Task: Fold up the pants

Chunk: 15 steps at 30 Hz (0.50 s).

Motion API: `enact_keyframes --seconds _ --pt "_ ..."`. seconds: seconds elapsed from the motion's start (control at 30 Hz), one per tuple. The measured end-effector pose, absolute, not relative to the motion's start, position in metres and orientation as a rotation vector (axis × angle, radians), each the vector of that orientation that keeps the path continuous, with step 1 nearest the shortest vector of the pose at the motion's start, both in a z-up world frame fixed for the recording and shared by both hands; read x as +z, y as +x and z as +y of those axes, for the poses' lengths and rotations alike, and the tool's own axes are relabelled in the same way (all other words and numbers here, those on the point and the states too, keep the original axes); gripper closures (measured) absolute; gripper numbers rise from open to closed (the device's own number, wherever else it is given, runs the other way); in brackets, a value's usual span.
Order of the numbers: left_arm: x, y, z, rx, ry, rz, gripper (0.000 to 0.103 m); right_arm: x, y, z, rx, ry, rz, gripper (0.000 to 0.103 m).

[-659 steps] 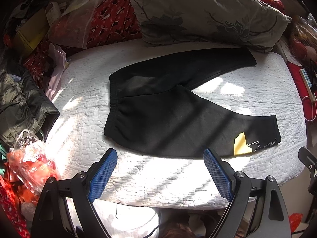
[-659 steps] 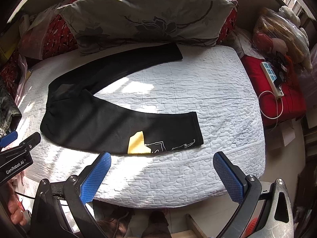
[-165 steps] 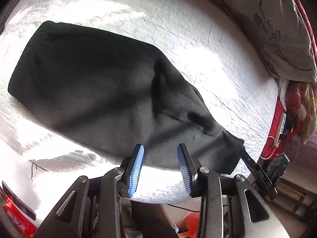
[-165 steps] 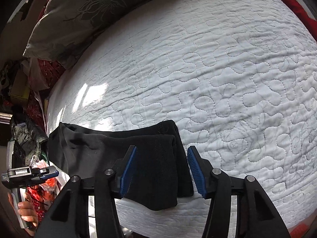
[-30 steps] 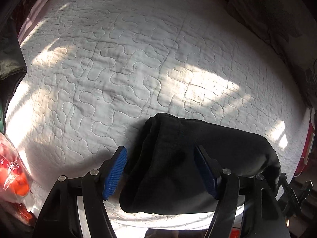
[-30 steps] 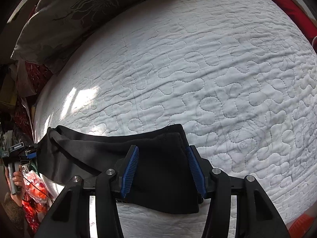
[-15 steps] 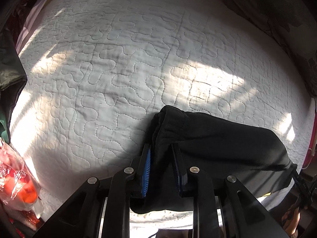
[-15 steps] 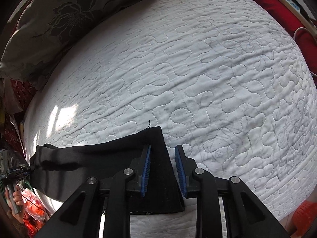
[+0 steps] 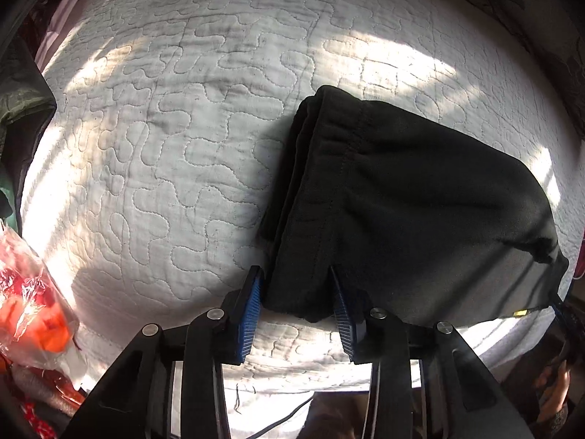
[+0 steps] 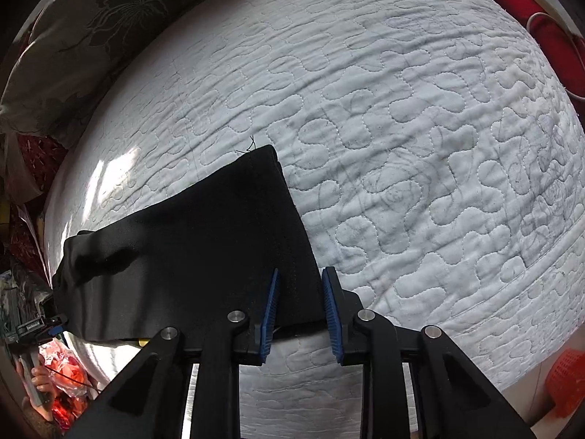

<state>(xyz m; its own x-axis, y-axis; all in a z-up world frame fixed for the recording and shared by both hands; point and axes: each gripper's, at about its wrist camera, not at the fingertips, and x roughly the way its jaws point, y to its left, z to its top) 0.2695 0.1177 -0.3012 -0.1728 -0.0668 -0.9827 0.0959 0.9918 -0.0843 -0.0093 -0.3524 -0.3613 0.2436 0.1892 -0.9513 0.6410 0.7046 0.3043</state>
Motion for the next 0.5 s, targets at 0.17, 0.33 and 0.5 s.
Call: enact_keyframes --seconds 0.17,0.33,0.5 --pt "-0.295 0.279 0.124 -0.179 -0.022 1.734 0.074 -0.339 -0.03 -0.368 -0.312 0.956 1.247 0.091" --pt "-0.305 0.285 0.127 -0.171 0.029 1.765 0.074 -0.348 -0.051 -0.376 -0.329 1.081 1.233 0.091" --pt "-0.303 0.285 0.127 -0.174 0.076 1.763 0.067 -0.366 -0.058 -0.378 -0.425 1.017 1.294 0.085"
